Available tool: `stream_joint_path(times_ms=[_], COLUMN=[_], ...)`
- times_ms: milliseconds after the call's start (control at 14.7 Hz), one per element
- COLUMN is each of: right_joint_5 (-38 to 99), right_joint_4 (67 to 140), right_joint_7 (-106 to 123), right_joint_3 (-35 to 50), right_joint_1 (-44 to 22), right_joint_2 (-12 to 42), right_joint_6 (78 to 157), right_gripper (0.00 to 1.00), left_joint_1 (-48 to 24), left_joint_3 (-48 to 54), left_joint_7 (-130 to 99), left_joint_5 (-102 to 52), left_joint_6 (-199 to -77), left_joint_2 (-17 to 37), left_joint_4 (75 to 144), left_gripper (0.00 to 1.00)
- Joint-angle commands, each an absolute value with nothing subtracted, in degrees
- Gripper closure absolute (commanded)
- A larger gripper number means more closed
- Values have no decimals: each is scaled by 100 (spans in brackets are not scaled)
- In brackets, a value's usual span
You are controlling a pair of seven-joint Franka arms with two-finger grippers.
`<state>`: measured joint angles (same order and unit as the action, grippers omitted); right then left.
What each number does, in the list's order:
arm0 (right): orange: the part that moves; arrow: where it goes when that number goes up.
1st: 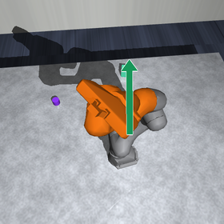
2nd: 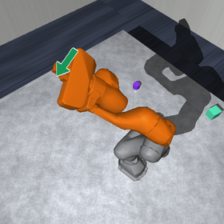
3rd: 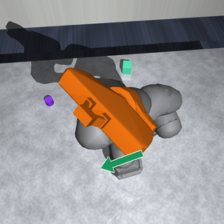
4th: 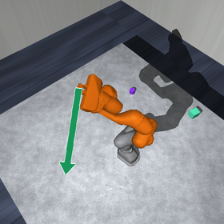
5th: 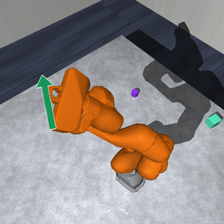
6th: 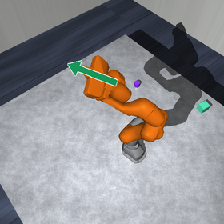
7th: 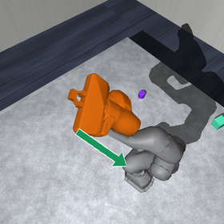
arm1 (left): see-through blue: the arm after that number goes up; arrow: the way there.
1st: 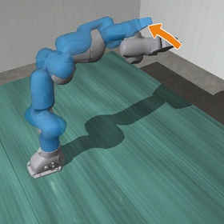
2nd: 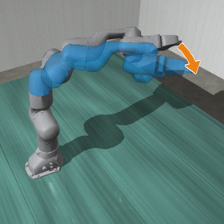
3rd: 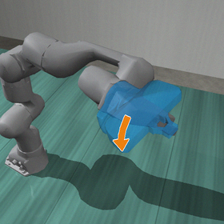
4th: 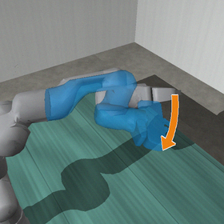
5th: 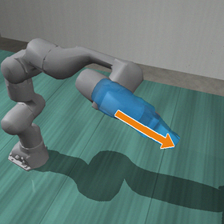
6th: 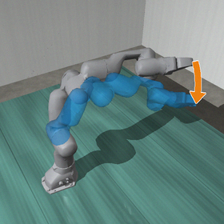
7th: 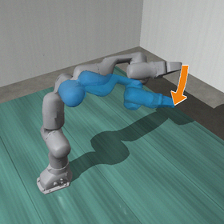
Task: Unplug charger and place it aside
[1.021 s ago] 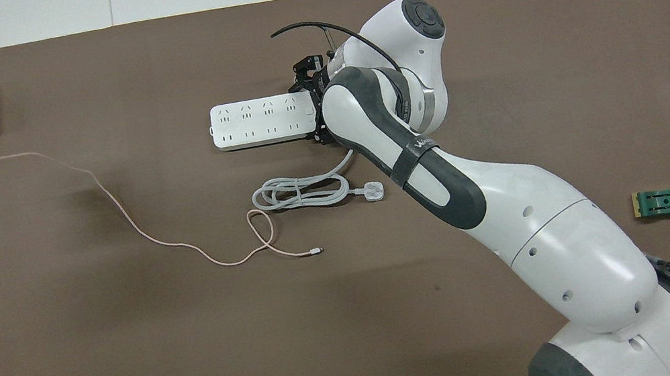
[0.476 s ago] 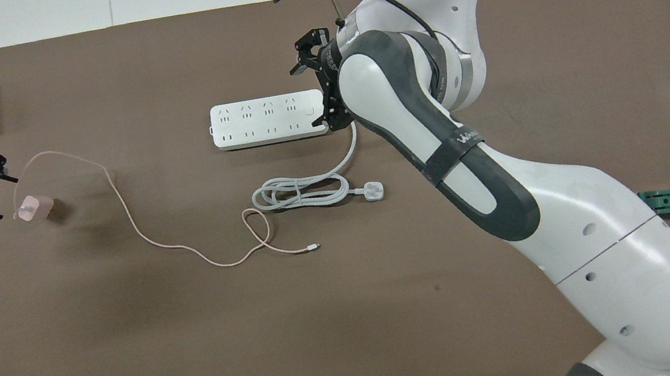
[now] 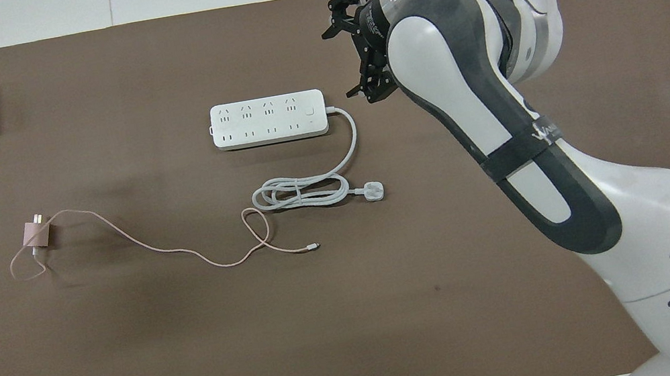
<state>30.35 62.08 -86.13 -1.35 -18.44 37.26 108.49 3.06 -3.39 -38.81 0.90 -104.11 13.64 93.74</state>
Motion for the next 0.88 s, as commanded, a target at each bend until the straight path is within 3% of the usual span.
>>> stream_joint_path(times_ms=[0, 272, 613, 817], right_joint_5=[2848, 2760, 1946, 1863], right_joint_4=[6819, 7180, 7189, 7312], right_joint_7=[-8561, -8334, -6685, -6005], right_joint_3=[-97, -97, -97, -105], right_joint_1=[-1653, -1319, -1055, -818], right_joint_2=[3122, 2524, 2294, 2241], right_joint_6=[10863, 10435, 9503, 9299], right_gripper=[0, 0, 0, 0], left_joint_1=[237, 71, -9, -70], left_joint_3=[-316, -229, -193, -211], left_joint_7=[-3035, -2244, -687, -476], left_joint_5=[211, 211, 202, 158], left_joint_6=[-9924, -9389, -8317, -8411], left_joint_2=[1065, 652, 71, 35], left_joint_4=[9272, 9237, 9115, 9132], left_gripper=[0, 0, 0, 0])
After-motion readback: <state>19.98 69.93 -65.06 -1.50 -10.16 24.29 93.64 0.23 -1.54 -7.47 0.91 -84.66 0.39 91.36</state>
